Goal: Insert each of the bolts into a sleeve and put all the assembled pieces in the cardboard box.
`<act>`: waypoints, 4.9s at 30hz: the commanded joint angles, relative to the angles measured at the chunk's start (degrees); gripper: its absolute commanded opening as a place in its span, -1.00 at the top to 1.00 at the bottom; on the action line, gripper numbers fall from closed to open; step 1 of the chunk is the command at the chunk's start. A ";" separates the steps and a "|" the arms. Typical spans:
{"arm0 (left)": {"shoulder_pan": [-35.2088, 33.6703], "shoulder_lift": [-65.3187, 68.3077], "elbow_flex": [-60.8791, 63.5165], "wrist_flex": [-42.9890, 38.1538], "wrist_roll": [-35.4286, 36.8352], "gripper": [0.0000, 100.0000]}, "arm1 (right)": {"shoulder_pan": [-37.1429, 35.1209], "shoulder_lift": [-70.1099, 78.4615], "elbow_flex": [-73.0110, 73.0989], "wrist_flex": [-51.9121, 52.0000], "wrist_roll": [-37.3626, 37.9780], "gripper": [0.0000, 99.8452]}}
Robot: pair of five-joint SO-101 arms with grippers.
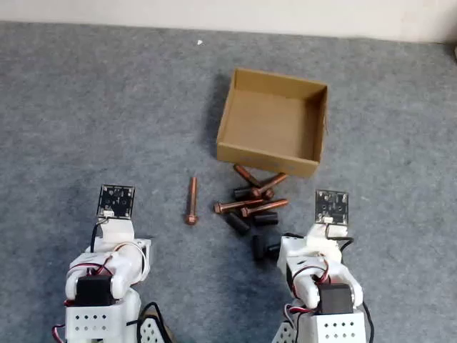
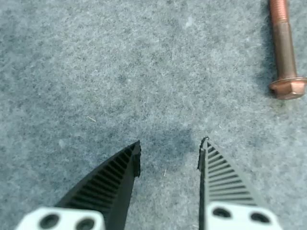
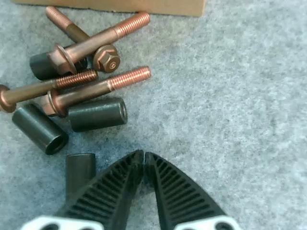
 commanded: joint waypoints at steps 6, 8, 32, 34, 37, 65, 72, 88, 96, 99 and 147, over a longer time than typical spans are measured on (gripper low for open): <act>-0.66 -0.40 1.19 0.26 -0.70 0.57 | -0.57 -0.22 6.99 0.31 -0.62 0.98; -0.66 -0.40 1.19 0.26 -0.70 0.57 | -0.57 -0.31 6.99 0.31 -0.70 0.98; -0.66 -0.40 1.19 0.26 -0.70 0.57 | -1.89 8.40 -20.00 8.75 -0.44 0.98; -0.66 -0.40 1.19 0.26 -0.70 0.57 | -1.98 16.66 -26.07 10.07 -0.44 0.98; -0.66 -0.40 1.19 0.26 -0.70 0.57 | -3.74 32.48 -36.26 12.26 -0.44 0.98; -0.66 -0.40 1.19 0.26 -0.70 0.57 | -21.76 67.12 -28.88 -18.51 -11.78 0.66; -0.66 -0.40 1.19 0.26 -0.70 0.57 | -26.95 67.21 -27.56 -20.97 -12.04 0.68; -0.66 -0.40 1.19 0.26 -0.70 0.57 | -26.07 82.15 -33.01 -20.97 -9.14 0.97; -0.75 -0.40 1.19 0.26 -0.70 0.57 | -19.74 74.15 -32.92 -20.97 -8.44 0.99; -0.75 -0.40 1.19 0.26 -0.70 0.57 | -18.07 64.92 -31.25 -19.21 -8.53 0.99; -5.41 -0.40 -20.44 0.35 -1.76 0.56 | -4.62 17.63 -15.96 -18.15 -17.85 0.99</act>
